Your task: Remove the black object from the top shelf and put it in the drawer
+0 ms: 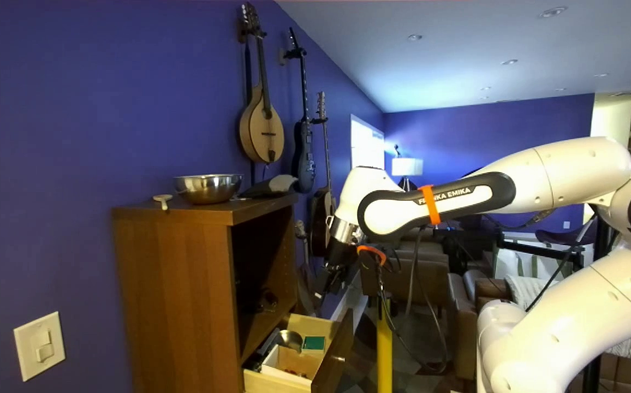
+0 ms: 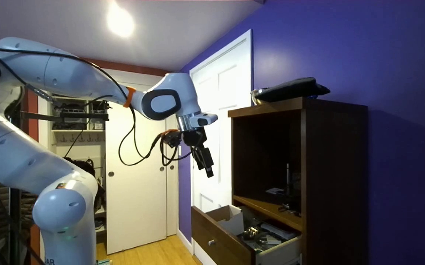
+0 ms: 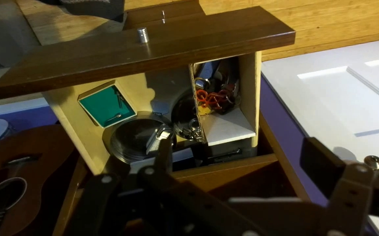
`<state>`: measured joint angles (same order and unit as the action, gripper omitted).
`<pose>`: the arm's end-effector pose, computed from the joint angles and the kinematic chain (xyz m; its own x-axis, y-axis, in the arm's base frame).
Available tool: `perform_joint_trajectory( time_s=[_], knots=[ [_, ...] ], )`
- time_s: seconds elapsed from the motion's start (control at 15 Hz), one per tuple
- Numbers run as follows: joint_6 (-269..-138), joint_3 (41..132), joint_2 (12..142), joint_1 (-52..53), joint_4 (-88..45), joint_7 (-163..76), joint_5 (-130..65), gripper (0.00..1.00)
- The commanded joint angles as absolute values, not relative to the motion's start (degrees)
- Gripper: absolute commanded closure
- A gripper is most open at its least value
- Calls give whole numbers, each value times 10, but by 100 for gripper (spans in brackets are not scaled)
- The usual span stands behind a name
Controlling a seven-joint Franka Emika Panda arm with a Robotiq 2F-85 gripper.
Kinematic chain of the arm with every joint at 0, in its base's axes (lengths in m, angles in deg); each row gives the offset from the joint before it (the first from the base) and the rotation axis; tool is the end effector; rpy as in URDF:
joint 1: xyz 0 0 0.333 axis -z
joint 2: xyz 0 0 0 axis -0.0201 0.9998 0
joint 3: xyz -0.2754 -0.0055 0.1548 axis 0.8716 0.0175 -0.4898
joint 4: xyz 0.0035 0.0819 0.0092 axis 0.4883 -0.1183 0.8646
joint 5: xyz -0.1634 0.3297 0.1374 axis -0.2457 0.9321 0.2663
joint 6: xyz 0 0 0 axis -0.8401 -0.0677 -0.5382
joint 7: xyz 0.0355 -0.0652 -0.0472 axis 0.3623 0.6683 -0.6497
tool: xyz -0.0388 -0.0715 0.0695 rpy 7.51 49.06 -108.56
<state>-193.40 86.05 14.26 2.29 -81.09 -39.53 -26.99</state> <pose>0.3374 -0.0264 0.5146 0.9397 -0.1156 0.3217 -0.0892 -0.9914 -0.0958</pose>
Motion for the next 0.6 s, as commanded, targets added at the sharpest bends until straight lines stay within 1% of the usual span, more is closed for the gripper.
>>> perform_joint_trajectory(
  time_s=[0.0,0.27,0.53],
  knots=[
    [-1933,857,142,26,-810,-393,-267,0],
    [-1943,848,148,29,-812,-401,-273,0],
    [-2059,857,277,5,-811,-351,-272,0]
  ],
)
